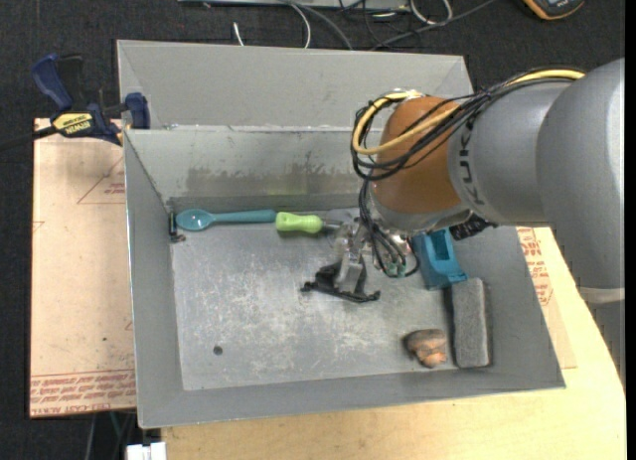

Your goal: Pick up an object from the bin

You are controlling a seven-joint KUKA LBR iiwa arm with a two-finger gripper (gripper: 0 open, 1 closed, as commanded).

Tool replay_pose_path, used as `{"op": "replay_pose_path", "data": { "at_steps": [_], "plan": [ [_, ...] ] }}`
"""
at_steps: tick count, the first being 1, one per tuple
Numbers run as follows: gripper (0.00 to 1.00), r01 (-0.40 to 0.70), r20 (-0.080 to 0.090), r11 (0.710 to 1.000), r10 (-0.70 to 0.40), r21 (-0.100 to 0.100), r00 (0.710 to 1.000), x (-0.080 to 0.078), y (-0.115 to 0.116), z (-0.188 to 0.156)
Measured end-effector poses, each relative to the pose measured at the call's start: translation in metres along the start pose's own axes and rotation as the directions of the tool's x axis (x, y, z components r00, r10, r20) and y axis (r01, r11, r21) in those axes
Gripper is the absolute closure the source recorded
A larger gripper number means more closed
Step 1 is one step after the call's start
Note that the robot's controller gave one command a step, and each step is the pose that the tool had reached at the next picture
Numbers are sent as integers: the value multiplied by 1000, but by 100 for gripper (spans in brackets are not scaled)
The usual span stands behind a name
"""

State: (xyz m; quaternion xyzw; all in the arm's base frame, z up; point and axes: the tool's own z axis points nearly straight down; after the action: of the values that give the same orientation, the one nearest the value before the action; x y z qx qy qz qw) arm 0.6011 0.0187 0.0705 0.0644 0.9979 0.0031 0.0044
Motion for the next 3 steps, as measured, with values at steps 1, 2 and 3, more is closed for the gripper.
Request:
{"op": "replay_pose_path", "data": {
  "at_steps": [1,2,3],
  "plan": [
    [0,11,0,1000,-11,-2,1000,13,11,-111],
    [0,11,4,1000,-11,-2,1000,13,11,-114],
    [0,-57,11,998,57,-6,998,24,14,-71]
  ]
}}
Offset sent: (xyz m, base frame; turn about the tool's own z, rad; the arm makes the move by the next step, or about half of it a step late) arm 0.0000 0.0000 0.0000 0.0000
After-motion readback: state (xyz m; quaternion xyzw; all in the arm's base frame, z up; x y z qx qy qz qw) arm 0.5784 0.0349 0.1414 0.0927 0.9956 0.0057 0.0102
